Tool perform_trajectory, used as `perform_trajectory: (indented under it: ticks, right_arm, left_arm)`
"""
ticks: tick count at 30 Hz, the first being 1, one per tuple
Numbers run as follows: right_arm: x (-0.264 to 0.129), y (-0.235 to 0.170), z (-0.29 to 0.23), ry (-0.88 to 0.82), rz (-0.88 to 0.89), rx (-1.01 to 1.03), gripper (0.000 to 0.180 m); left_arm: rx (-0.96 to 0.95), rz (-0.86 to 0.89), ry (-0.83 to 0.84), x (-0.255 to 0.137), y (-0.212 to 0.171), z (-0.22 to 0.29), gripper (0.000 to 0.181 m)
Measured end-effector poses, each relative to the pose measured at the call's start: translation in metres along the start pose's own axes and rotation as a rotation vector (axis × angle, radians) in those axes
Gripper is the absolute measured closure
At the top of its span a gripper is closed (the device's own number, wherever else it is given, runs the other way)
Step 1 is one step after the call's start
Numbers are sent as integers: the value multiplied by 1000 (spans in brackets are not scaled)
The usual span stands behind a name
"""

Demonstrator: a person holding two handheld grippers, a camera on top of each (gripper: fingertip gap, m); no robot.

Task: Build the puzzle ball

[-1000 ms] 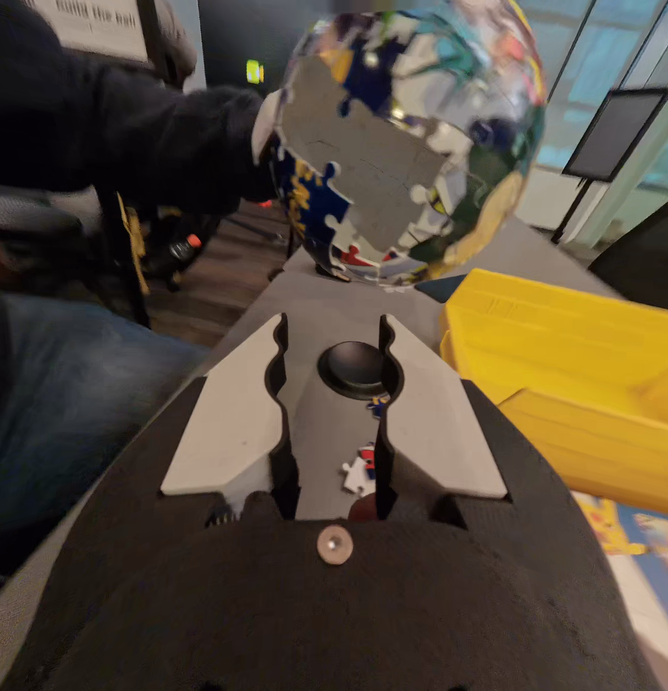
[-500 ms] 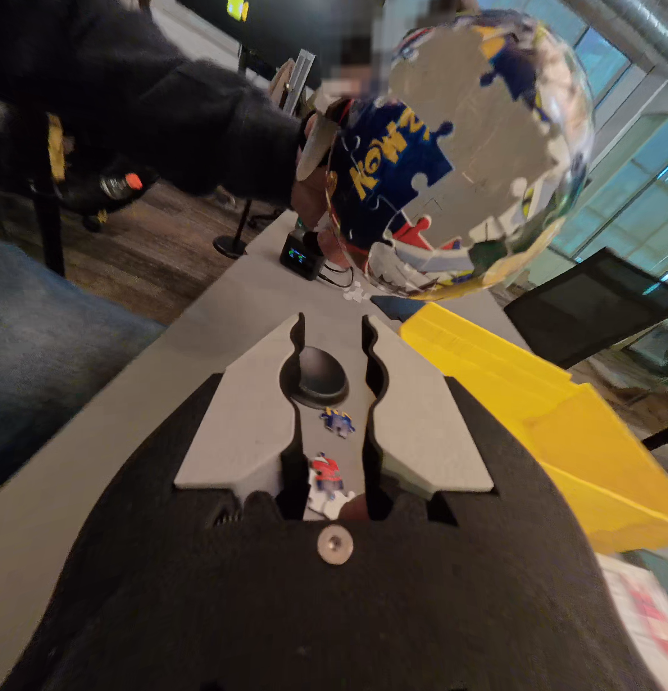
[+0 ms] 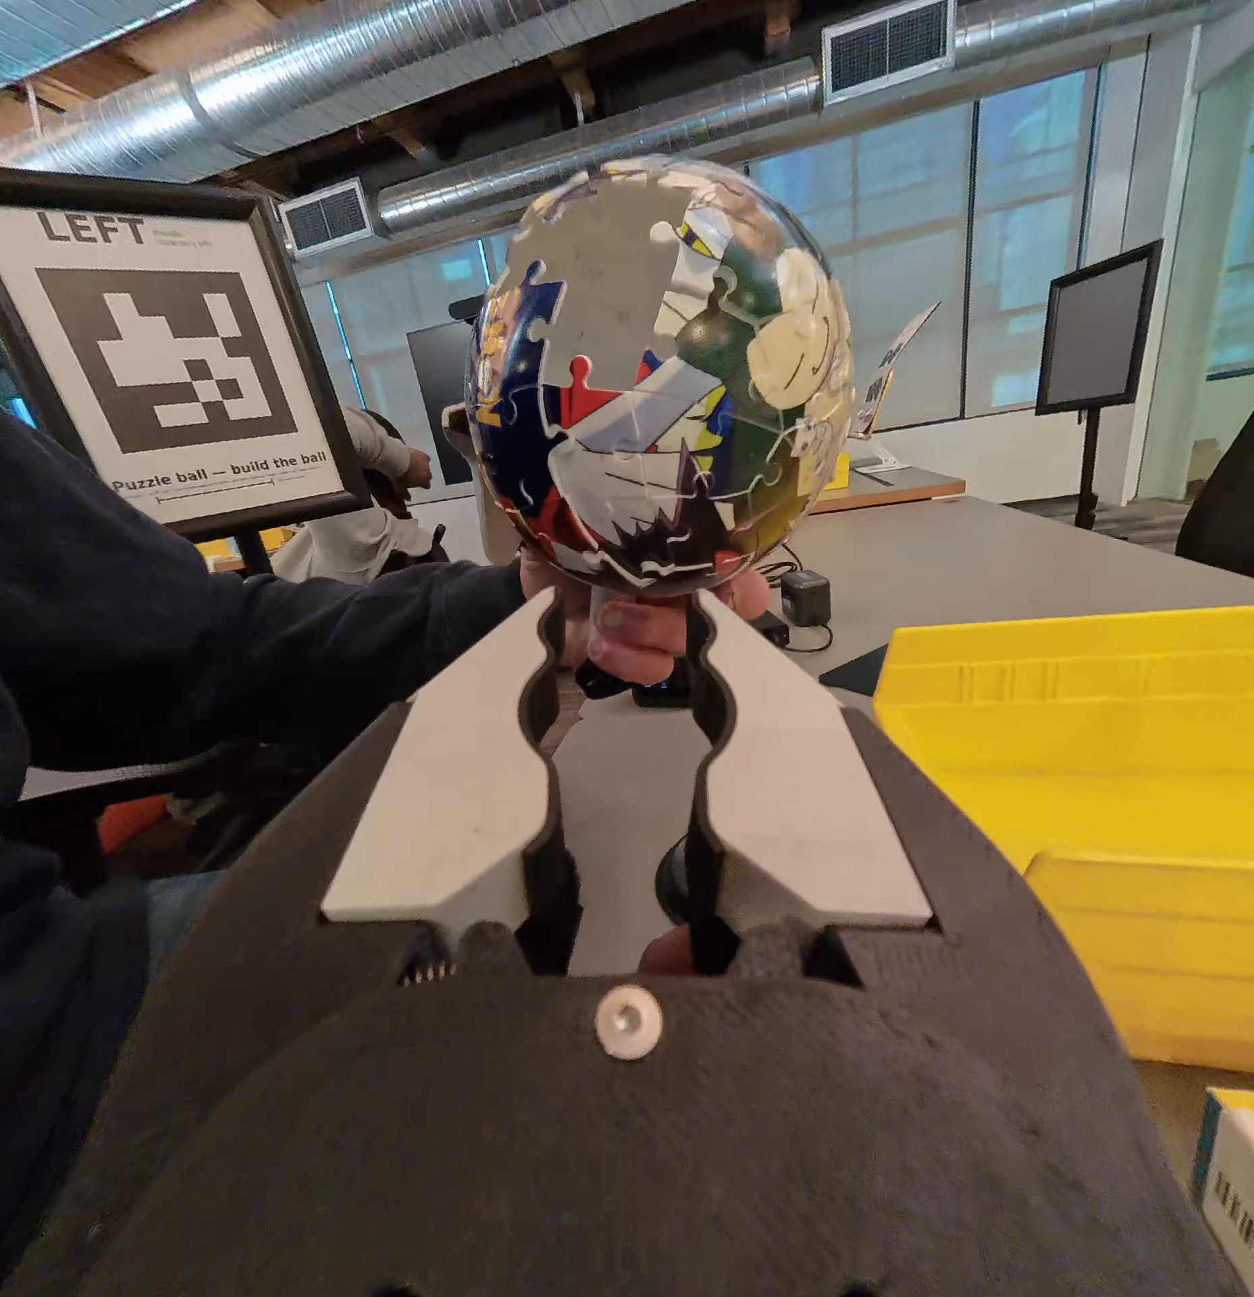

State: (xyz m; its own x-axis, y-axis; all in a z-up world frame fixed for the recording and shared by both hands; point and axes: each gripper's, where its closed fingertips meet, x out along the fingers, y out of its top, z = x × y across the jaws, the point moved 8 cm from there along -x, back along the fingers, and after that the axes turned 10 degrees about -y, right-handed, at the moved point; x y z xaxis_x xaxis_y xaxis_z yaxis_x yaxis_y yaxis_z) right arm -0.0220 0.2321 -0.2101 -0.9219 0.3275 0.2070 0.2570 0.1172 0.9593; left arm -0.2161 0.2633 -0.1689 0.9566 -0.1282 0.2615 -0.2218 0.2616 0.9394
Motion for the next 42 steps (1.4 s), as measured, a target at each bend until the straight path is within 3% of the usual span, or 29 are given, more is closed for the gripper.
perform_trajectory:
  ticks: [13, 22, 29, 37, 42]
  right_arm:
    - [4, 12, 8, -53, 50, 15, 147]
    - [-5, 28, -3, -2, 16, -255, 140]
    - [-2, 46, -19, 47, 43, -456, 149]
    - [6, 68, -21, 313, -154, -671, 152]
    - [18, 63, -23, 378, -304, -817, 154]
  left_arm:
    - [-15, 58, -10, 6, -6, 2, 41]
    - [-27, 70, 15, -5, -4, 5, 41]
    - [-39, 67, 16, -7, -8, 7, 41]
    - [-104, -16, -39, -6, -12, 10, 40]
    - [-138, -84, -62, -4, -16, 8, 40]
